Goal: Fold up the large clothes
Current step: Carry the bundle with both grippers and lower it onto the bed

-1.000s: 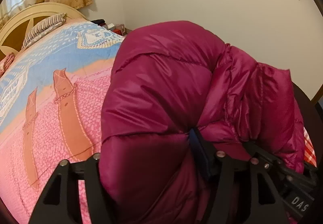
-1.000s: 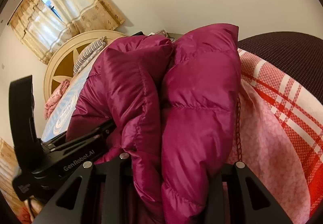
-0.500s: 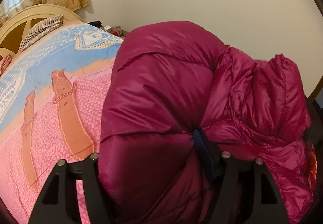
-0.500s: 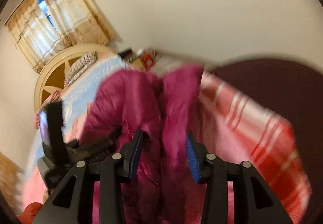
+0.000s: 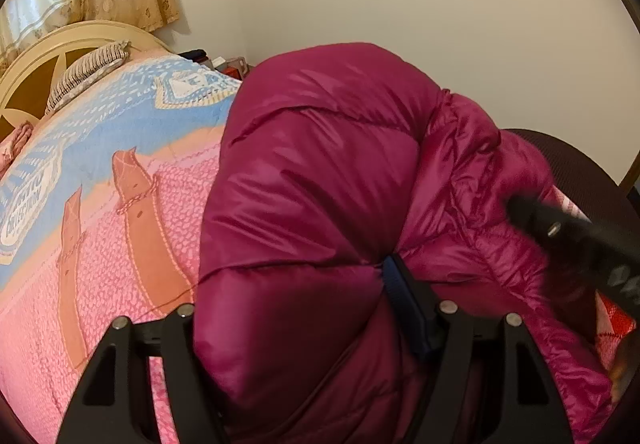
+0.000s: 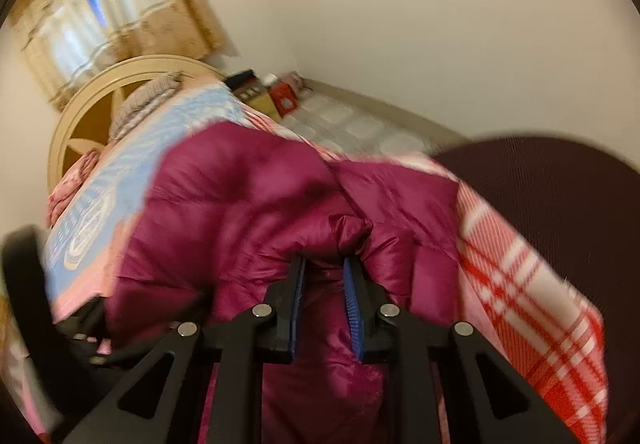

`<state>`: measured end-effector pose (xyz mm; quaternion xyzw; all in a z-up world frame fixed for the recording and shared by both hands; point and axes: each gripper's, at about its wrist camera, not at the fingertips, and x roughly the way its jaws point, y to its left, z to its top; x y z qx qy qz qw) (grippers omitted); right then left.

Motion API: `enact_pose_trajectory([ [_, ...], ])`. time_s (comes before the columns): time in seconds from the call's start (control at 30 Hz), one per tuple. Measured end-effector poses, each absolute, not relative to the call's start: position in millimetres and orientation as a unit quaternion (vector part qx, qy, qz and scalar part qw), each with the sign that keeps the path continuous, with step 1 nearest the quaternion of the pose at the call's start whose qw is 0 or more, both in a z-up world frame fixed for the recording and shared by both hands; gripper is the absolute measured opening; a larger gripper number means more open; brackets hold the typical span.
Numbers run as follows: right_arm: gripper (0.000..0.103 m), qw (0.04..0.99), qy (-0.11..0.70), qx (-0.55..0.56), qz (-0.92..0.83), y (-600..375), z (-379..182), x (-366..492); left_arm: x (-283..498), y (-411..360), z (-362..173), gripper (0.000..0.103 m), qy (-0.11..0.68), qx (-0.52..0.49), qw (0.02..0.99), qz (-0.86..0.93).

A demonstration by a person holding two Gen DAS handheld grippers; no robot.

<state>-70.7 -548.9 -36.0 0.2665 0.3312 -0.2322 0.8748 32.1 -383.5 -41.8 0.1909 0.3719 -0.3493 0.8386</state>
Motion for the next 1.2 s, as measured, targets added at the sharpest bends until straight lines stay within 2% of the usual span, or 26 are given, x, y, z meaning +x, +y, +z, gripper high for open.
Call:
enact_pose_trajectory([
  [0.1, 0.017, 0.865, 0.319, 0.296, -0.251, -557.3, -56.2, -74.8, 32.3, -386.5, -41.0, 0.075, 0.370, 0.192, 0.839, -0.348],
  [0.23, 0.017, 0.867, 0.315, 0.243, -0.301, -549.7, -60.9, -67.3, 37.5, -387.7, -42.3, 0.077, 0.377, 0.186, 0.838, -0.349],
  [0.43, 0.016, 0.865, 0.313, 0.248, -0.306, -550.6, -59.6, -68.7, 41.9, -385.9, -38.9, 0.077, 0.384, 0.184, 0.828, -0.364],
  [0.73, 0.016, 0.863, 0.316, 0.236, -0.316, -541.6, -59.9, -75.8, 71.6, -390.2, 6.7, 0.078, 0.344, 0.157, 0.855, -0.354],
  [1.07, 0.016, 0.863, 0.314, 0.247, -0.308, -545.3, -61.9, -79.0, 107.2, -432.2, -40.5, 0.079, 0.398, 0.189, 0.837, -0.324],
  [1.2, 0.016, 0.862, 0.312, 0.257, -0.305, -549.1, -63.5, -79.9, 110.1, -438.1, -51.8, 0.088, 0.412, 0.201, 0.833, -0.309],
])
